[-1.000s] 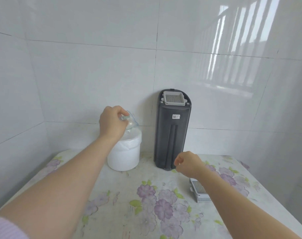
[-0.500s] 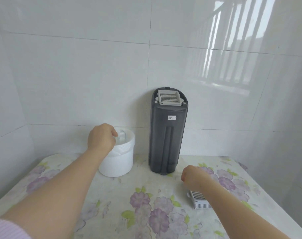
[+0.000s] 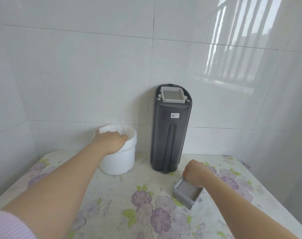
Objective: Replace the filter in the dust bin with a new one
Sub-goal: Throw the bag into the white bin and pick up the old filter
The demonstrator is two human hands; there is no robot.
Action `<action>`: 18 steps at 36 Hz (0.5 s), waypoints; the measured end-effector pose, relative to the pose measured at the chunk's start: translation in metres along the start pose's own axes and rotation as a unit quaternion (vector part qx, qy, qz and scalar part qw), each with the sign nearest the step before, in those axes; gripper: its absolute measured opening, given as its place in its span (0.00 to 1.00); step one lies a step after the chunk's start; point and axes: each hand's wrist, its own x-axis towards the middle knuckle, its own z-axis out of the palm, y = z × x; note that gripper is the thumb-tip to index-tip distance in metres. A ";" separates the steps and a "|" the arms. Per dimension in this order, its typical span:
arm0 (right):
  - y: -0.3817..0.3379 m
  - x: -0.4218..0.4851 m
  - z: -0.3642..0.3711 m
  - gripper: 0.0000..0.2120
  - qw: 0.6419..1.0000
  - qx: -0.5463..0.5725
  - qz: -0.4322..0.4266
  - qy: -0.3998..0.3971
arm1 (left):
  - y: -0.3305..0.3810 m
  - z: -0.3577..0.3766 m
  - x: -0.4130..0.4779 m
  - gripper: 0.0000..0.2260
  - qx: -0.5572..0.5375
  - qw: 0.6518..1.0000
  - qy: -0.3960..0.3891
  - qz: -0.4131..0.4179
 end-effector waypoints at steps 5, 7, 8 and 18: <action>-0.006 -0.003 -0.006 0.14 0.998 0.038 -0.007 -0.047 | -0.009 -0.004 -0.003 0.19 0.015 0.993 0.114 0.017; -0.009 -0.006 -0.010 0.16 0.996 0.067 -0.015 -0.056 | -0.010 -0.007 -0.009 0.17 -0.015 0.987 0.158 0.017; -0.012 -0.008 -0.013 0.16 0.994 0.088 -0.020 -0.055 | -0.011 -0.008 -0.013 0.16 -0.028 0.985 0.172 0.016; -0.063 -0.037 -0.054 0.05 0.910 0.403 -0.075 -0.055 | -0.020 -0.011 -0.031 0.11 -0.234 0.951 0.201 0.022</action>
